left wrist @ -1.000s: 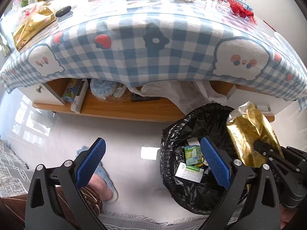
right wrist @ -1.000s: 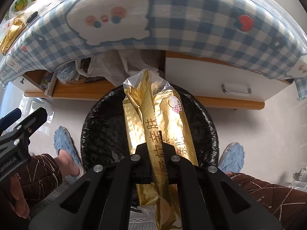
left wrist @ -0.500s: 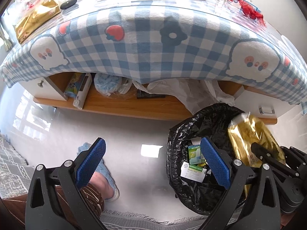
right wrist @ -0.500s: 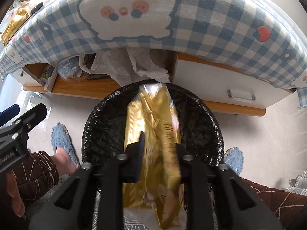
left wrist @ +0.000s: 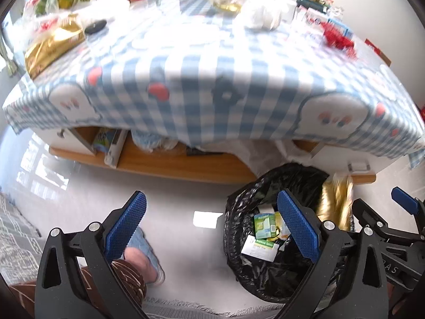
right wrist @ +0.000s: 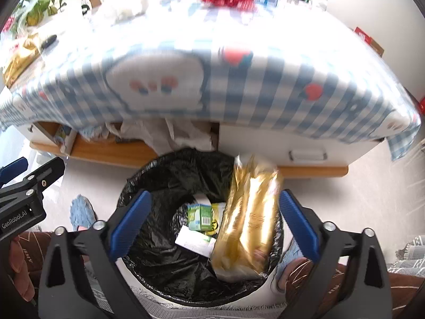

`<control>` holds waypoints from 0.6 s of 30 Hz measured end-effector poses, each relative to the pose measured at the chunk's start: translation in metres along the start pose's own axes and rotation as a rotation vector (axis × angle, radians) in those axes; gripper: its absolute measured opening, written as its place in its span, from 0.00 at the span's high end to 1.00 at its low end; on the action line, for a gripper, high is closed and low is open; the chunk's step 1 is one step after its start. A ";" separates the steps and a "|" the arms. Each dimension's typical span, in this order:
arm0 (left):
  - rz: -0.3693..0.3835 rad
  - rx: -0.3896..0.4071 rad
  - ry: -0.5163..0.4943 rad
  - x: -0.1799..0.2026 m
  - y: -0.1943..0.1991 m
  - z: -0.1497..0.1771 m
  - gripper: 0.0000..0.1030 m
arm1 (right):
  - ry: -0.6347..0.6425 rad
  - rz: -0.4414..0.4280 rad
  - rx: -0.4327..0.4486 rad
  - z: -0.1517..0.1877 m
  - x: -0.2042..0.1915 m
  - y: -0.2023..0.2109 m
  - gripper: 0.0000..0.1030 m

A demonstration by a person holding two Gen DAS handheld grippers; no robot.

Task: Collect trash
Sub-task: 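Open right tool to drop the gold foil bag into the bin, then move both open tools back over the table toward the remaining trash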

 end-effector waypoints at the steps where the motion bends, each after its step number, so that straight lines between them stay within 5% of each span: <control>1: 0.000 0.010 0.003 0.001 0.005 -0.004 0.06 | 0.002 0.000 0.012 -0.003 0.001 0.005 0.08; 8: 0.015 0.090 0.006 0.004 0.042 -0.030 0.06 | 0.037 0.021 0.117 -0.029 0.009 0.044 0.08; 18: 0.049 0.106 0.005 0.012 0.061 -0.061 0.06 | 0.049 0.034 0.205 -0.064 0.022 0.075 0.08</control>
Point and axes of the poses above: each gripper's, at about its wrist camera, not at the fingertips, and y roughly against the way its jaws point, x to its right, z to its underside, the point moved 3 cm from there along -y, roughly the way its jaws point, and after that the axes turned 5 degrees about y, right-handed, at the moved point
